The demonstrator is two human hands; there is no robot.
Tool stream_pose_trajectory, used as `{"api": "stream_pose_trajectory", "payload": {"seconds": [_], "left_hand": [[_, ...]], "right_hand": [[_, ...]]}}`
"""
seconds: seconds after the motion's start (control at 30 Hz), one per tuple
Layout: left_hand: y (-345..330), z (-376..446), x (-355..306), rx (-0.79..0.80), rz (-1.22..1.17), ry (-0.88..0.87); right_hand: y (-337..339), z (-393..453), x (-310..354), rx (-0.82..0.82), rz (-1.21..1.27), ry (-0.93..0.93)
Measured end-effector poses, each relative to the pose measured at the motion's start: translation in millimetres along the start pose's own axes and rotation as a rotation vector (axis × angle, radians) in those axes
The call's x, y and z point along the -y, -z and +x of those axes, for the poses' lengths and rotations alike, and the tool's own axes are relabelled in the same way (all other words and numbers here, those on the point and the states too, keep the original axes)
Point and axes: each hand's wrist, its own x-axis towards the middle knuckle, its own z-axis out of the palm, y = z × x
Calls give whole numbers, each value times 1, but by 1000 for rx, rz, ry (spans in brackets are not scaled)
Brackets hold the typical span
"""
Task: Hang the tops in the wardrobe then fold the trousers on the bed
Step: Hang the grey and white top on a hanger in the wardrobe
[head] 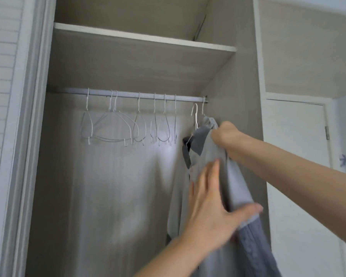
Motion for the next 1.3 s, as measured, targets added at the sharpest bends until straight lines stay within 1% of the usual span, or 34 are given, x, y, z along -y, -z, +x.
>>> {"api": "stream_pose_trajectory", "payload": {"seconds": [0.07,0.13,0.23,0.3,0.37,0.43,0.47,0.53,0.57,0.67,0.73,0.87,0.93,0.97,1.0,1.03,1.07,1.1,1.13,1.17,1.2,1.23,1.27,1.3], "left_hand": [[-19,-3,5,-81,198,-25],[-27,0,22,-161,338,-32],[-22,7,56,-182,465,-6],[-16,11,79,-193,581,-25],[-14,14,97,-169,638,10],[-15,21,112,-113,616,67],[-15,30,120,-81,573,71],[-14,44,132,-52,583,33],[-14,50,137,-55,528,58],[-12,83,147,-82,445,107],[-16,101,160,-89,370,111],[-31,137,190,-141,365,93],[-37,149,199,-244,485,-41],[-39,153,202,-277,502,-45],[-47,154,206,-270,475,-6],[-53,154,209,-210,427,68],[-59,152,213,-222,457,32],[-64,149,218,-187,512,33],[-69,147,224,-160,513,24],[-76,144,237,-124,531,79],[-79,141,244,-134,569,71],[-78,132,241,26,543,96],[-74,125,231,86,516,117],[-71,122,222,87,432,183]], "right_hand": [[-13,13,15,1,24,3],[-20,25,26,-25,16,-18],[-21,46,29,-110,18,-58],[-22,59,26,-134,51,-45],[-26,67,21,-140,64,-43],[-36,80,16,-149,61,-50],[-41,88,15,-150,65,-49],[-53,106,12,-139,77,-33],[-58,115,11,-141,72,-11],[-71,147,12,-135,38,25],[-78,171,12,-163,14,50],[-87,209,7,-220,-47,86],[-92,218,3,-202,-104,93],[-95,222,-2,-189,-137,97],[-97,226,-6,-182,-160,93],[-101,230,-10,-185,-171,91],[-104,232,-13,-193,-176,86],[-107,234,-19,-198,-177,78],[-110,234,-23,-202,-177,74],[-113,234,-28,-192,-174,67],[-116,232,-33,-184,-173,72],[-118,229,-37,-179,-175,86],[-118,224,-40,-184,-185,111],[-119,219,-43,-198,-197,131]]}}
